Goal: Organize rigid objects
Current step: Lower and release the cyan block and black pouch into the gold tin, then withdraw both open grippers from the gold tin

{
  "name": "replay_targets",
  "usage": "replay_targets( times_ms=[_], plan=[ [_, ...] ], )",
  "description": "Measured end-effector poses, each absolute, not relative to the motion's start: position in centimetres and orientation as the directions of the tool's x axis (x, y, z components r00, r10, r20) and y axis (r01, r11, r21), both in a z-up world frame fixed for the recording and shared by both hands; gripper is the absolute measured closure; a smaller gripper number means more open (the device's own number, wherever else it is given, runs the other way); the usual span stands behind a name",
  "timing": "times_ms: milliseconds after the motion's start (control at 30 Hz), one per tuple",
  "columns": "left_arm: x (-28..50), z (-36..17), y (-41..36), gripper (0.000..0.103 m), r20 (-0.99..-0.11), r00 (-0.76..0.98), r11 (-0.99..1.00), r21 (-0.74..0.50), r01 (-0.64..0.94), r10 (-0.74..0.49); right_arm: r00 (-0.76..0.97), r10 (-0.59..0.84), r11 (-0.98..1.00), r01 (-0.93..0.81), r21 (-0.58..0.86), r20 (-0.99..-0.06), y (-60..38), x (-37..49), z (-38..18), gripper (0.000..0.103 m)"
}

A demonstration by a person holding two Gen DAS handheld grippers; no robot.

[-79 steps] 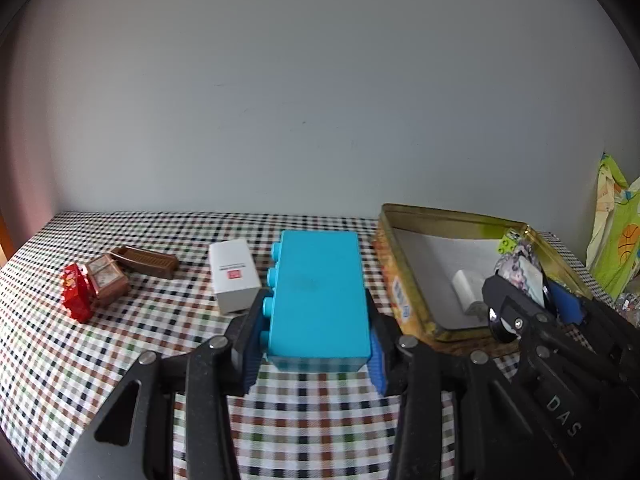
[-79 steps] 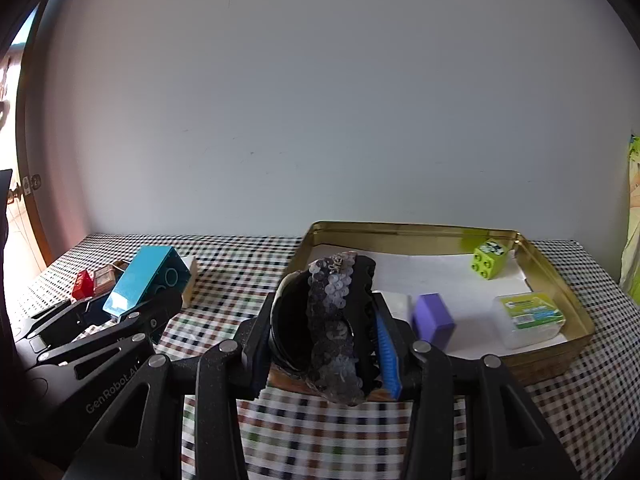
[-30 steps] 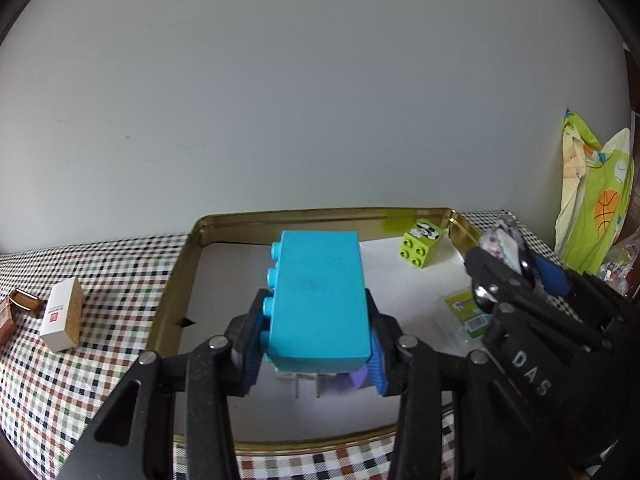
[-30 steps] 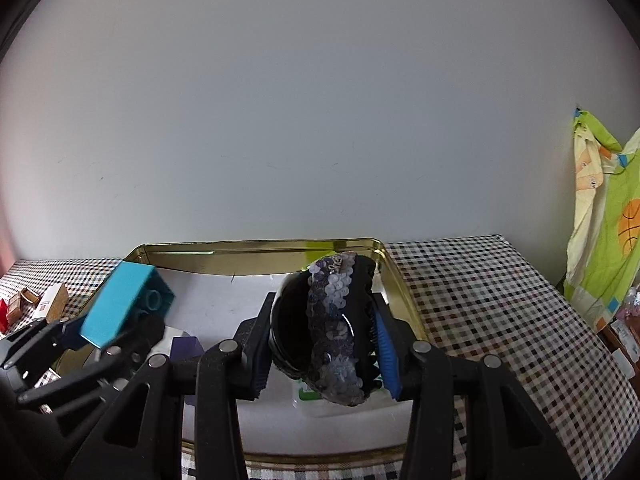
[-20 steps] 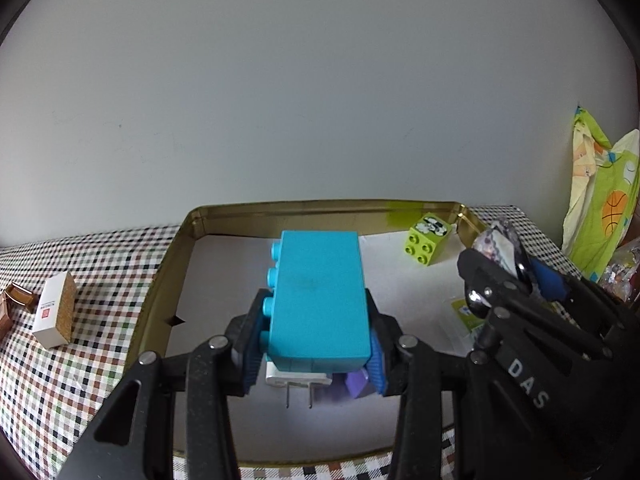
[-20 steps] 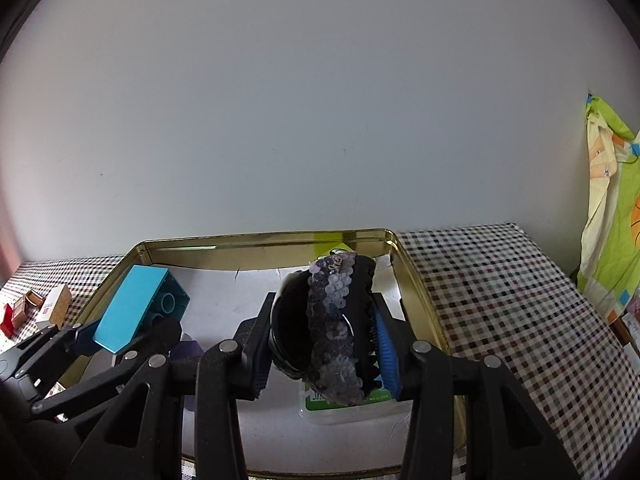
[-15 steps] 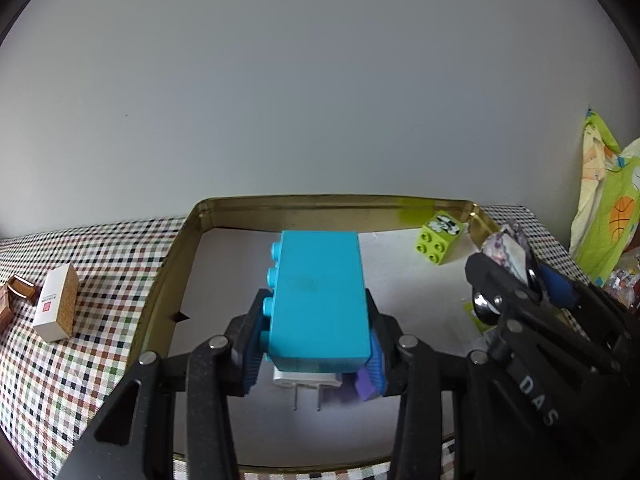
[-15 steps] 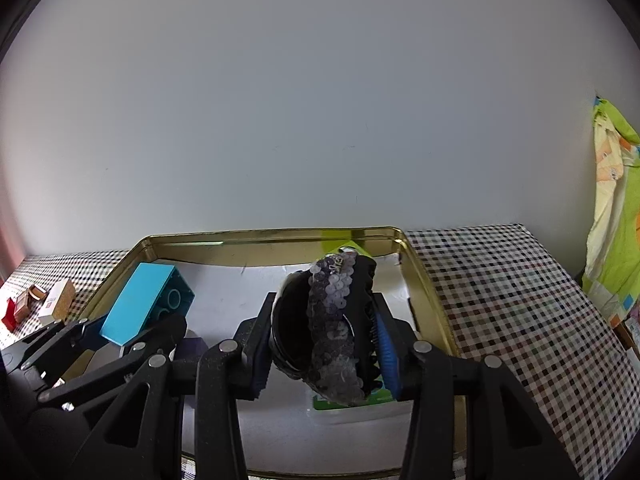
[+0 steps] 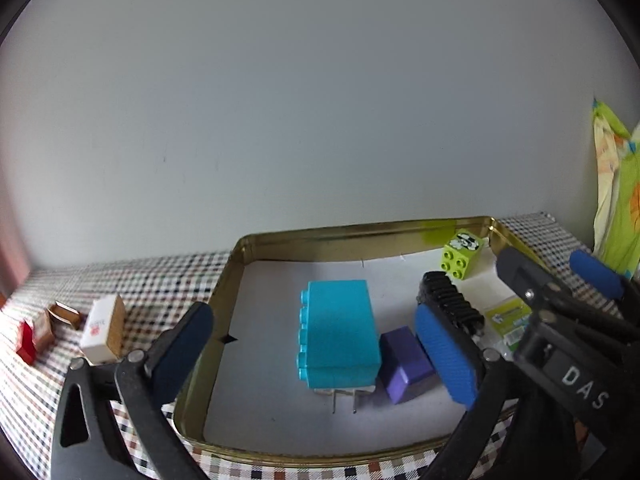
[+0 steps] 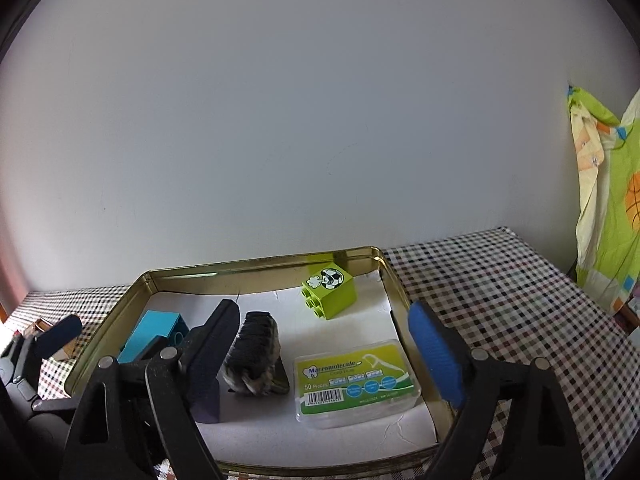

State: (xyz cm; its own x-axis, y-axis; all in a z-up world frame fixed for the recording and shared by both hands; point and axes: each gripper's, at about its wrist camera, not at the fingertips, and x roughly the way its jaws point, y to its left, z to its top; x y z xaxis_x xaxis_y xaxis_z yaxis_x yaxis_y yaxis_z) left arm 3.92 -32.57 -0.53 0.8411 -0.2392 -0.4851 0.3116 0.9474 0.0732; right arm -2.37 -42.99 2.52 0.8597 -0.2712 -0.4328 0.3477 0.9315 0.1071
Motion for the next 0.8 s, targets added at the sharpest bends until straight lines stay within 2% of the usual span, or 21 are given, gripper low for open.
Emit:
replay_targets(
  times_ms=[333,600,800],
  plan=[
    [4.0,-0.6,-31.5,0.001,-0.509,0.824,0.953,0.024,0.303,-0.249,0.866,-0.303,0.922,0.372,0.108,-0.398,-43.3,-3.0,2.6,0.015],
    [2.5,-0.2,-29.9,0.001,-0.460,0.862,0.965,0.043,0.260,-0.212,0.889,-0.349,0.916,0.390,0.091,-0.297,-42.5,-4.8,3.3,0.015],
    [0.8,0.1,-28.4,0.001,-0.420,0.884,0.967,0.051,0.250,-0.206,0.894,-0.358,0.925,0.378,0.025,-0.268,-41.1,-5.0,3.4,0.015]
  ],
)
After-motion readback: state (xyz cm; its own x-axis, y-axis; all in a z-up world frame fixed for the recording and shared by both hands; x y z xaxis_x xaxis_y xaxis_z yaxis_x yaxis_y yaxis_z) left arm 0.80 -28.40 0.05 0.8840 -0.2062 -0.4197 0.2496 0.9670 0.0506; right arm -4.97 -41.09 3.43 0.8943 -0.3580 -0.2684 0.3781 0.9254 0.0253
